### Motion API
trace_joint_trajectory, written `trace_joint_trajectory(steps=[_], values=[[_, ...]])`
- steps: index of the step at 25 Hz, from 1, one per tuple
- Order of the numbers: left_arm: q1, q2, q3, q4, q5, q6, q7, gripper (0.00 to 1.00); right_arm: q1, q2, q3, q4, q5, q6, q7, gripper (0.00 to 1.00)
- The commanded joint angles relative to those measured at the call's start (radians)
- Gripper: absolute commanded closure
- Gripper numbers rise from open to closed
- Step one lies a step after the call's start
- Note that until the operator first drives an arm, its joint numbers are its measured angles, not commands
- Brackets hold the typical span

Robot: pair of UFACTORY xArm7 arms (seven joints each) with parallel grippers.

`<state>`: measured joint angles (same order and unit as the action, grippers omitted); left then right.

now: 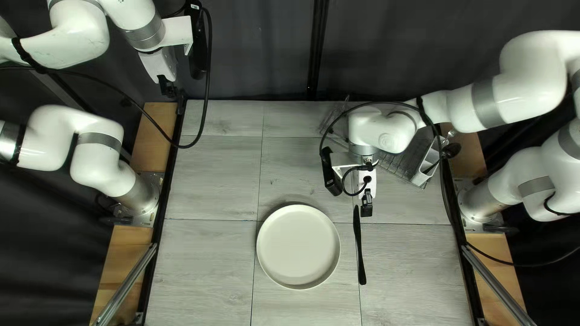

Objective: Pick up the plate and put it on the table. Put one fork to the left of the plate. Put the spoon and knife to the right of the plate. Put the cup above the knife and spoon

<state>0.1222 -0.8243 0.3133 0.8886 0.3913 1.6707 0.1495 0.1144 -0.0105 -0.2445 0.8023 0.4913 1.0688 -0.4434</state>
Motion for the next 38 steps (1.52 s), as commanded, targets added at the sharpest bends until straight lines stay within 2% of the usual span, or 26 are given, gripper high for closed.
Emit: trace_joint_trajectory(steps=[1, 11, 12, 14, 17, 21, 25, 28, 33, 38], values=[[0.0, 0.0, 0.0, 0.0, 0.0, 0.0, 0.0, 0.0, 0.021, -0.143, 0.076, 0.035, -0.152, 0.103, 0.257, 0.0], [0.0, 0.0, 0.0, 0.0, 0.0, 0.0, 0.0, 0.0, 0.023, -0.143, 0.081, 0.035, -0.166, 0.097, 0.252, 0.0], [0.0, 0.0, 0.0, 0.0, 0.0, 0.0, 0.0, 0.0, 0.013, -0.13, 0.073, 0.051, -0.183, 0.131, 0.264, 0.0], [0.0, 0.0, 0.0, 0.0, 0.0, 0.0, 0.0, 0.0, -0.014, -0.171, 0.058, 0.043, -0.226, 0.194, 0.308, 0.0], [0.0, 0.0, 0.0, 0.0, 0.0, 0.0, 0.0, 0.0, -0.087, -0.366, 0.046, -0.035, -0.319, 0.311, 0.422, 0.0], [0.0, 0.0, 0.0, 0.0, 0.0, 0.0, 0.0, 0.0, -0.154, -0.508, 0.059, -0.099, -0.394, 0.387, 0.549, 0.0], [0.0, 0.0, 0.0, 0.0, 0.0, 0.0, 0.0, 0.0, -0.256, -0.706, 0.05, -0.204, -0.479, 0.489, 0.638, 0.0], [0.0, 0.0, 0.0, 0.0, 0.0, 0.0, 0.0, 0.0, -0.319, -0.769, 0.033, -0.251, -0.512, 0.514, 0.681, 0.0], [0.0, 0.0, 0.0, 0.0, 0.0, 0.0, 0.0, 0.0, -0.405, -0.787, -0.007, -0.297, -0.581, 0.508, 0.716, 0.0], [0.0, 0.0, 0.0, 0.0, 0.0, 0.0, 0.0, 0.0, -0.468, -0.826, -0.038, -0.348, -0.629, 0.498, 0.729, 0.0]])
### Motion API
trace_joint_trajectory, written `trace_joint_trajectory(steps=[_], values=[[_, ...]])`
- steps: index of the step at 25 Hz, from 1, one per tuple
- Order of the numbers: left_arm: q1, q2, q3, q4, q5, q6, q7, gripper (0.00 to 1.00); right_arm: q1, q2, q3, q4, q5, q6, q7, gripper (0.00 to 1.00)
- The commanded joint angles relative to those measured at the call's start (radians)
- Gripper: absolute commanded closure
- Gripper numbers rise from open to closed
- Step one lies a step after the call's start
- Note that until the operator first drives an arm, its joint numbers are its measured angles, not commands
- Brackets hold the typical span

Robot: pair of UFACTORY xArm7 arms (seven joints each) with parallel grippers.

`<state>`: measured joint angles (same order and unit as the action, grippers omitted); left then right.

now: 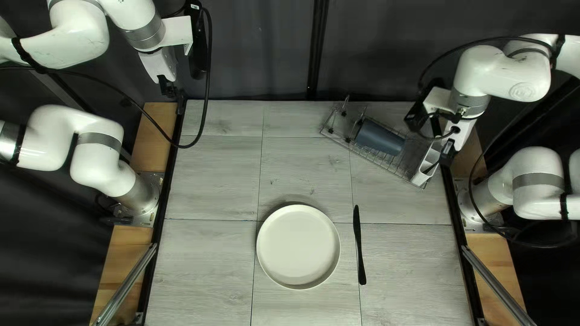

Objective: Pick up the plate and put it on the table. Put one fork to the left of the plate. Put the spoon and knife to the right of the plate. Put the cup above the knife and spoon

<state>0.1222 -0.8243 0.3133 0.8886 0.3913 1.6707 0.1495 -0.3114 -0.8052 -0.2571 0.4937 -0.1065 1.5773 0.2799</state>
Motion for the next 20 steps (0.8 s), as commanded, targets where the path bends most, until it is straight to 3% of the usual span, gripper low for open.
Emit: trace_joint_trajectory(steps=[1, 10, 11, 12, 13, 20], values=[[0.0, 0.0, 0.0, 0.0, 0.0, 0.0, 0.0, 0.0, -0.048, -0.038, -0.034, -0.05, -0.036, -0.018, 0.001, 0.0], [0.0, 0.0, 0.0, 0.0, 0.0, 0.0, 0.0, 0.0, -0.091, -0.057, -0.159, -0.148, -0.088, -0.129, -0.111, 0.04], [0.0, 0.0, 0.0, 0.0, 0.0, 0.0, 0.0, 0.0, -0.088, -0.059, -0.161, -0.155, -0.086, -0.137, -0.115, 0.23], [0.0, 0.0, 0.0, 0.0, 0.0, 0.0, 0.0, 0.0, -0.081, -0.064, -0.166, -0.168, -0.08, -0.153, -0.126, 0.68], [0.0, 0.0, 0.0, 0.0, 0.0, 0.0, 0.0, 0.0, -0.08, -0.068, -0.167, -0.179, -0.081, -0.162, -0.129, 1.0], [0.0, 0.0, 0.0, 0.0, 0.0, 0.0, 0.0, 0.0, -0.073, -0.172, -0.12, -0.191, -0.066, -0.123, -0.121, 1.0]])
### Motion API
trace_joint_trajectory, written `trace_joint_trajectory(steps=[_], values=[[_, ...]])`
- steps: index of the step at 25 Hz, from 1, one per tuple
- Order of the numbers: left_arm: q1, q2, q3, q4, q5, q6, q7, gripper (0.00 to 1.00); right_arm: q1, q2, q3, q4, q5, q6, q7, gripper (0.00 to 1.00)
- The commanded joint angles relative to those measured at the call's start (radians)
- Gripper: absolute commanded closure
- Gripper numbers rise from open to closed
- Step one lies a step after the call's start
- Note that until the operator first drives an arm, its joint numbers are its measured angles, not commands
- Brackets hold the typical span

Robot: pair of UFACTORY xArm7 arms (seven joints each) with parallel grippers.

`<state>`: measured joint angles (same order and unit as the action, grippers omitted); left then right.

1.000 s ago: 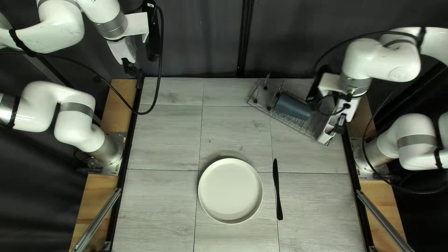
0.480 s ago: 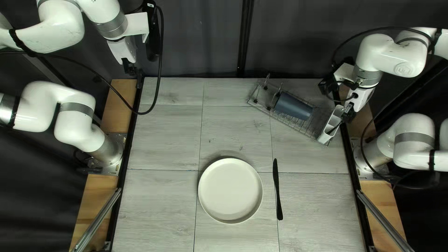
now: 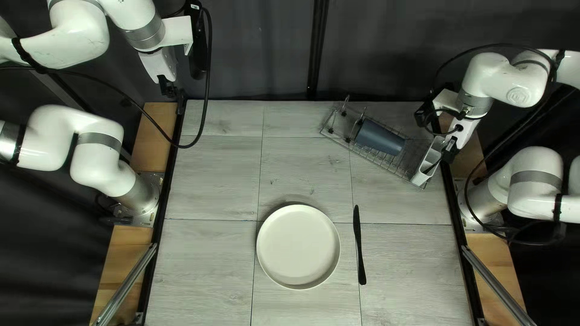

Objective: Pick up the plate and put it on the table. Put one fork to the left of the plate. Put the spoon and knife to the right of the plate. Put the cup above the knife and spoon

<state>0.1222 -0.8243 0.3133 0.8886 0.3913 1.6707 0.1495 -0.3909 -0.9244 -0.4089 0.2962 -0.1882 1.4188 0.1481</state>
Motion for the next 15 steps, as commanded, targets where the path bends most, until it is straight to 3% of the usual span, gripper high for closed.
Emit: trace_joint_trajectory(steps=[1, 8, 11, 15], values=[[0.0, 0.0, 0.0, 0.0, 0.0, 0.0, 0.0, 0.0, 0.008, -0.064, 0.04, 0.012, 0.019, 0.047, 0.013, 1.0], [0.0, 0.0, 0.0, 0.0, 0.0, 0.0, 0.0, 0.0, 0.053, -0.098, 0.13, 0.139, 0.076, 0.156, 0.045, 1.0], [0.0, 0.0, 0.0, 0.0, 0.0, 0.0, 0.0, 0.0, 0.075, -0.066, 0.163, 0.231, 0.083, 0.205, 0.048, 1.0], [0.0, 0.0, 0.0, 0.0, 0.0, 0.0, 0.0, 0.0, 0.124, 0.068, 0.21, 0.424, 0.097, 0.296, 0.04, 1.0]])
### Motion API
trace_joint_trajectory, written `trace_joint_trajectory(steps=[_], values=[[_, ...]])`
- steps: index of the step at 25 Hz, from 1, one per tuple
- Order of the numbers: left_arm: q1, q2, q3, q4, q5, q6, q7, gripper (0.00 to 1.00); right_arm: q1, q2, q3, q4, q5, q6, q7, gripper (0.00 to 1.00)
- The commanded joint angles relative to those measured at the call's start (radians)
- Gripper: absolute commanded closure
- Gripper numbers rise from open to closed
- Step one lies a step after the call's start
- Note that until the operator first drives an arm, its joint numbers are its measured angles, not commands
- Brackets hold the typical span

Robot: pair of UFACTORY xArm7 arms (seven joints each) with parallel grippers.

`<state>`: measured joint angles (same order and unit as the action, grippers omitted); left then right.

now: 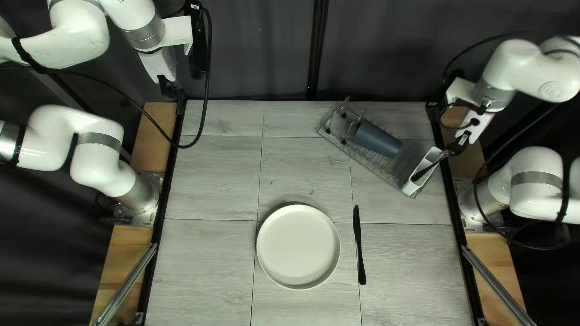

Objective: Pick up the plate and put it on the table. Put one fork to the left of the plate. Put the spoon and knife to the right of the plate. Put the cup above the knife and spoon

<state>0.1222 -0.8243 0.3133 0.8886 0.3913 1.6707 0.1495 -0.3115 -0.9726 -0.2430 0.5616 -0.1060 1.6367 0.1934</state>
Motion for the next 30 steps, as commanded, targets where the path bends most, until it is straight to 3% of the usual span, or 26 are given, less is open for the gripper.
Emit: trace_joint_trajectory(steps=[1, 4, 8, 10, 16, 23, 30], values=[[0.0, 0.0, 0.0, 0.0, 0.0, 0.0, 0.0, 0.0, 0.056, 0.144, 0.053, 0.189, 0.022, 0.091, -0.006, 1.0], [0.0, 0.0, 0.0, 0.0, 0.0, 0.0, 0.0, 0.0, 0.13, 0.279, 0.105, 0.304, 0.1, 0.119, -0.007, 1.0], [0.0, 0.0, 0.0, 0.0, 0.0, 0.0, 0.0, 0.0, 0.223, 0.42, 0.154, 0.354, 0.211, 0.091, -0.04, 1.0], [0.0, 0.0, 0.0, 0.0, 0.0, 0.0, 0.0, 0.0, 0.29, 0.519, 0.169, 0.363, 0.312, 0.04, -0.124, 1.0], [0.0, 0.0, 0.0, 0.0, 0.0, 0.0, 0.0, 0.0, 0.38, 0.754, 0.174, 0.383, 0.517, -0.069, -0.416, 1.0], [0.0, 0.0, 0.0, 0.0, 0.0, 0.0, 0.0, 0.0, 0.384, 0.772, 0.175, 0.392, 0.528, -0.068, -0.437, 1.0], [0.0, 0.0, 0.0, 0.0, 0.0, 0.0, 0.0, 0.0, 0.398, 0.828, 0.177, 0.302, 0.625, -0.261, -0.592, 1.0]])
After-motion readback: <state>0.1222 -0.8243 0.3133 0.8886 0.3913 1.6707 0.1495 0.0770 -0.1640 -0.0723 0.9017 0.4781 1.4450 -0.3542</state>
